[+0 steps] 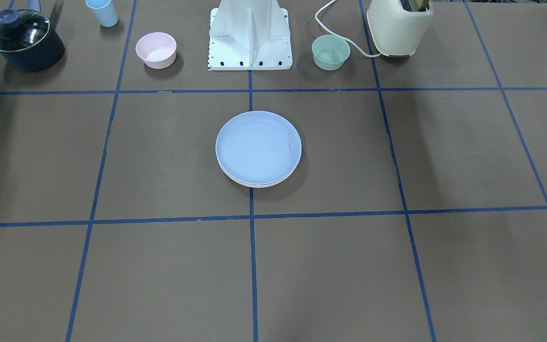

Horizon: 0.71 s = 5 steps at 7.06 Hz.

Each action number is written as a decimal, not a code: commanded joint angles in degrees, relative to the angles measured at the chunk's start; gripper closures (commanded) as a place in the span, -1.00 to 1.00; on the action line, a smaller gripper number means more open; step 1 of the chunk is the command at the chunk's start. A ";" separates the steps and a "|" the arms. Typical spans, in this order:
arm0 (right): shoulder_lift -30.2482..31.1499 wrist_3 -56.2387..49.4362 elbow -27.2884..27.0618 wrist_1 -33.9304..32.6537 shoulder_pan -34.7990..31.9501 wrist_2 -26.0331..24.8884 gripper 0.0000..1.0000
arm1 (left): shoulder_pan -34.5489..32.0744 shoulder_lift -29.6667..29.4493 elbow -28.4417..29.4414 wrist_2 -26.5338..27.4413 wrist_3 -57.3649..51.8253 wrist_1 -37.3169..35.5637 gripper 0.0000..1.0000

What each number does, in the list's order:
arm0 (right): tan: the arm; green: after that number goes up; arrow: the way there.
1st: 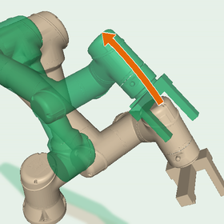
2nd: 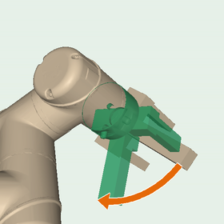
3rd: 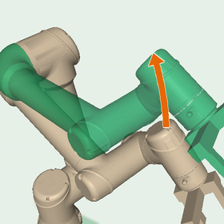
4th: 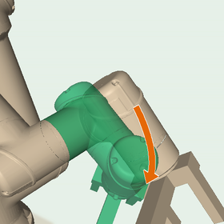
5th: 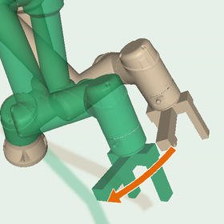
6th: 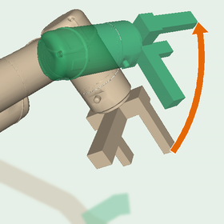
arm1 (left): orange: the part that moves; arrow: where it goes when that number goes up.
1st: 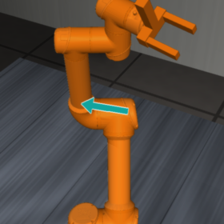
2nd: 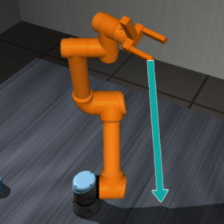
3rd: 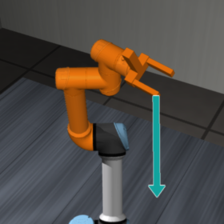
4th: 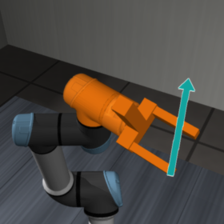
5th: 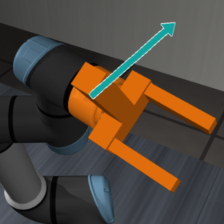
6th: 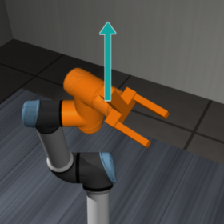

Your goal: Stack three plates with pink and blue

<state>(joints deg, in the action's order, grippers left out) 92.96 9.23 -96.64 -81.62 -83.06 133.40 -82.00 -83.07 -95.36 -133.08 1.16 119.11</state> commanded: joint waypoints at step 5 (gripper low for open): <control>0.20 0.00 0.49 -0.03 0.53 -0.25 -1.00 | -2.53 -2.80 0.35 -4.12 1.21 -6.34 -0.99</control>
<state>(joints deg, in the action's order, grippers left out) 93.14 9.16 -96.37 -81.66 -82.59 133.26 -83.20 -85.69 -95.04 -136.53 2.35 113.45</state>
